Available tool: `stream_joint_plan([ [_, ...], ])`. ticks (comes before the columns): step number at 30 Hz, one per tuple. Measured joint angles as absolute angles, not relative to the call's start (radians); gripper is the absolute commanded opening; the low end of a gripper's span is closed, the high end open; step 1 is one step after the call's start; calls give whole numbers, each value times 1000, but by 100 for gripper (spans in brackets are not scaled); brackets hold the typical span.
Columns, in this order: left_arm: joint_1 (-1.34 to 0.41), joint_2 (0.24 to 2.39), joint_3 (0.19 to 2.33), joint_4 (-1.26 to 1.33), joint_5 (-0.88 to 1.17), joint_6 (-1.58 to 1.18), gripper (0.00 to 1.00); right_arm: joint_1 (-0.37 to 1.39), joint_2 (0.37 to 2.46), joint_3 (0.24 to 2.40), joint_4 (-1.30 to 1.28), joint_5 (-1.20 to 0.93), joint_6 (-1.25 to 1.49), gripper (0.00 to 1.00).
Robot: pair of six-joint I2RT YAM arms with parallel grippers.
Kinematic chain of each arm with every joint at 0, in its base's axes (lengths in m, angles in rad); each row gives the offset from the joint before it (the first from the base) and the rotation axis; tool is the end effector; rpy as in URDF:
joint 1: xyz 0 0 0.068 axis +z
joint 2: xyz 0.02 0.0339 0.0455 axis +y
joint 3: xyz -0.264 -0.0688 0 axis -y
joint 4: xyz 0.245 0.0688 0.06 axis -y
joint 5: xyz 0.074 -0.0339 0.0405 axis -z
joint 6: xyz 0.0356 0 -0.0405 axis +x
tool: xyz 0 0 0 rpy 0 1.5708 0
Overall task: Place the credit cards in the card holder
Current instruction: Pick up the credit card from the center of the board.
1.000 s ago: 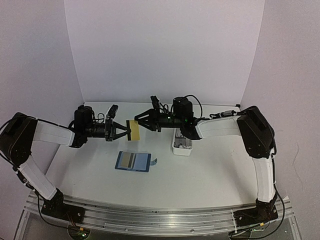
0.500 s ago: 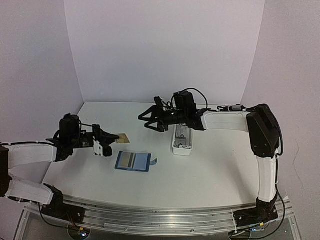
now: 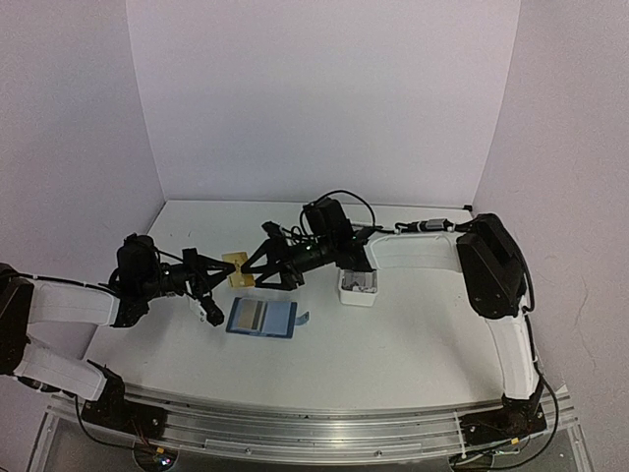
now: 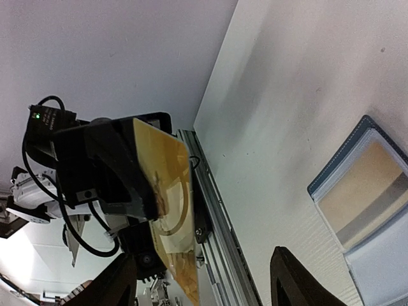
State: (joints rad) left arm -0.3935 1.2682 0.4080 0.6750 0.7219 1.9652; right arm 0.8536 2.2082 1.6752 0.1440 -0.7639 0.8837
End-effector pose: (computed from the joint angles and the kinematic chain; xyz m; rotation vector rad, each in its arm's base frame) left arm 0.2178 -0.1159 0.2004 1.7318 0.1524 0.5315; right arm 0.3172 0.4012 0.2150 -0.5803 2.2902 1.7601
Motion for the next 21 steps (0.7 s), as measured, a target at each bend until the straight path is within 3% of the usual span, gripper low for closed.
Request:
stream_joint_plan([
  [2, -396, 1268, 408, 686, 722, 1972, 0, 864, 2254, 1712, 138, -793, 884, 31],
  [6, -413, 1269, 407, 672, 706, 1986, 0, 870, 2276, 1730, 141, -839, 876, 1],
  [8, -416, 1268, 407, 671, 695, 1991, 0, 870, 2276, 1742, 152, -864, 886, 0],
  [10, -420, 1266, 407, 675, 677, 1993, 13, 867, 2276, 1748, 166, -881, 891, 0],
  [11, -422, 1262, 408, 672, 672, 1993, 33, 865, 2276, 1749, 170, -884, 891, 0],
  [12, -427, 1259, 410, 656, 657, 1993, 63, 865, 2276, 1749, 172, -886, 890, 0],
  [13, -432, 1259, 417, 625, 635, 1982, 86, 864, 2276, 1749, 177, -881, 886, 0],
  [14, -439, 1258, 429, 588, 616, 1951, 94, 860, 2276, 1745, 184, -870, 882, 0],
  [15, -442, 1258, 447, 551, 601, 1911, 99, 859, 2275, 1738, 187, -860, 876, 0],
  [21, -422, 1293, 752, 116, 576, 1445, 99, 841, 2228, 1652, 186, -763, 775, 0],
])
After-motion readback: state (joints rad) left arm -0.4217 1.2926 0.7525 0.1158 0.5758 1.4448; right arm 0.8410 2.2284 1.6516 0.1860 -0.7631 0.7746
